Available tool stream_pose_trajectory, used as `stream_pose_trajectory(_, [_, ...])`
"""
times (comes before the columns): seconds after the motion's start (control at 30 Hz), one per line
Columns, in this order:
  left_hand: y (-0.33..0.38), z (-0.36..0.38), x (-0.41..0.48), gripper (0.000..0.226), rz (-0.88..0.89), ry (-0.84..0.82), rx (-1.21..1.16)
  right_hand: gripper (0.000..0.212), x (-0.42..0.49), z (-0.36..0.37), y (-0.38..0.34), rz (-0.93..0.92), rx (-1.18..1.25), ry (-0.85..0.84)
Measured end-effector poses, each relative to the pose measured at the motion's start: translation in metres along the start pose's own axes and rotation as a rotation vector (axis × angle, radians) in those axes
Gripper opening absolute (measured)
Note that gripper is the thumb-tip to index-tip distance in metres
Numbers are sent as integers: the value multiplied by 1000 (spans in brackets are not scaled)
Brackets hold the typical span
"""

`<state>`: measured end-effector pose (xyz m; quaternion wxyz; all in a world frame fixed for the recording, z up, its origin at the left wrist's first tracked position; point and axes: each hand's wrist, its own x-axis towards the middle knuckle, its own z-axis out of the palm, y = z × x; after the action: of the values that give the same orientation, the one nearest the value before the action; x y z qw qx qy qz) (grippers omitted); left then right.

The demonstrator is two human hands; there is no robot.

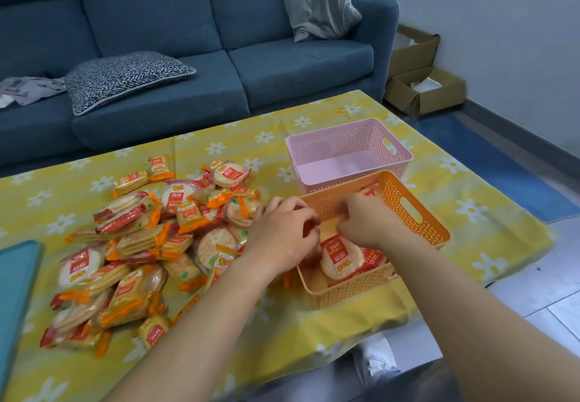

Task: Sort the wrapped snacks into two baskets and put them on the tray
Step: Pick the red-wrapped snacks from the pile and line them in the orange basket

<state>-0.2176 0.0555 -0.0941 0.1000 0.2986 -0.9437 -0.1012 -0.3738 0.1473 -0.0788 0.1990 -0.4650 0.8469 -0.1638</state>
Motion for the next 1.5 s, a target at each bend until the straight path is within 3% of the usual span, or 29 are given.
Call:
stream_pose_trajectory(0.07, [-1,2,-1,28,-9,16,-12,41,-6,5,4,36,-213,-80])
stream_pose_trajectory(0.17, [-1,3,-1,26,-8,38,-37,62,-9,10,7,15,-284,-240])
stream_pose_trajectory(0.27, [-3,3,-2,24,-25,31,-65,33,-9,-3,10,-1,-153,-299])
stream_pose_trajectory(0.4, [-5,3,-2,24,-20,34,-83,18,-10,-34,15,-10,-21,-125])
stream_pose_trajectory(0.57, [-3,3,-1,30,-48,48,-87,37,-10,-35,5,-170,113,23])
stream_pose_trajectory(0.73, [6,3,-4,65,-43,66,-156,44,-1,3,-10,-191,197,89])
stream_pose_trajectory(0.83, [9,2,-5,74,4,61,-218,44,1,9,-11,-161,330,153])
stream_pose_trajectory(0.9, [9,2,-6,69,37,44,-194,44,1,8,-7,-116,402,151])
stream_pose_trajectory(1.07, [9,7,-2,51,33,32,-25,37,-2,3,-1,30,667,-38])
stream_pose_trajectory(1.2, [12,9,0,34,-17,82,-15,19,0,-16,17,89,199,453])
stream_pose_trajectory(1.23, [13,9,-1,32,-25,78,-23,15,1,-17,22,111,135,491])
stream_pose_trajectory(1.3, [15,10,-2,28,-39,74,-39,30,3,-10,31,184,79,375])
stream_pose_trajectory(1.4, [17,11,0,25,-58,59,-40,86,10,11,37,267,46,154])
stream_pose_trajectory(1.5, [17,11,1,23,-70,50,-35,94,20,17,40,302,96,200])
